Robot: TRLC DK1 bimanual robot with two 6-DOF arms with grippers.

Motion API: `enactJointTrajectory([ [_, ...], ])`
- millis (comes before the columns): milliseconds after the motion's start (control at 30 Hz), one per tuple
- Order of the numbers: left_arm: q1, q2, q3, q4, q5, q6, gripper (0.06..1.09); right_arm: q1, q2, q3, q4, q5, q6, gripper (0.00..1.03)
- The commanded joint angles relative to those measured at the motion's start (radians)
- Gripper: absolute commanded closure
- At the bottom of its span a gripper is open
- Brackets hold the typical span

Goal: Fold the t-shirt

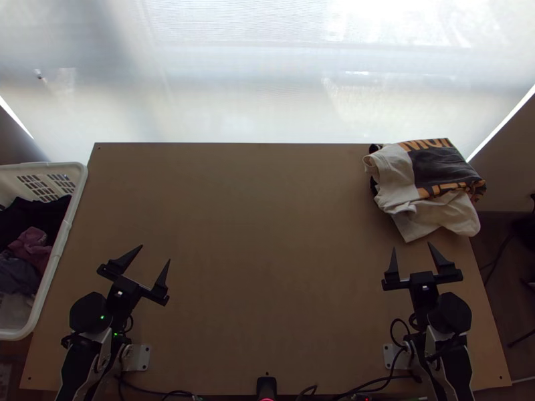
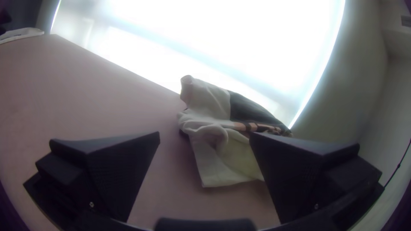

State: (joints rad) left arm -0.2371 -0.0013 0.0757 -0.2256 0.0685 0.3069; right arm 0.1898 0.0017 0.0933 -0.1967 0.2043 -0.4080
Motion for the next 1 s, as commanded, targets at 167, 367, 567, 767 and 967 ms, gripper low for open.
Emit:
enactJointTrajectory([
  [167,-0.059,0.000,0.001,-0.001,0.044,-0.006,0.10,-0.004,0.098,-0.003,-0.010,-0.003,0.066,0.05],
  [367,0.038,0.001,0.004,0.111,-0.058,0.041,0.10,0.020,0.067,0.002,0.049,-0.003,0.012,0.05],
  [567,0.174,0.061,0.047,0.152,-0.148,0.052,0.10,0.019,0.138,0.049,0.092,0.003,0.008,0.05],
  [767,0.475,0.357,0.377,0.014,-0.162,-0.038,0.10,-0.018,0.448,0.306,0.118,0.027,0.035,0.05],
  [967,0.745,0.480,0.754,-0.273,-0.154,-0.126,0.11,0.003,0.745,0.734,-0.168,0.040,0.207,0.05],
])
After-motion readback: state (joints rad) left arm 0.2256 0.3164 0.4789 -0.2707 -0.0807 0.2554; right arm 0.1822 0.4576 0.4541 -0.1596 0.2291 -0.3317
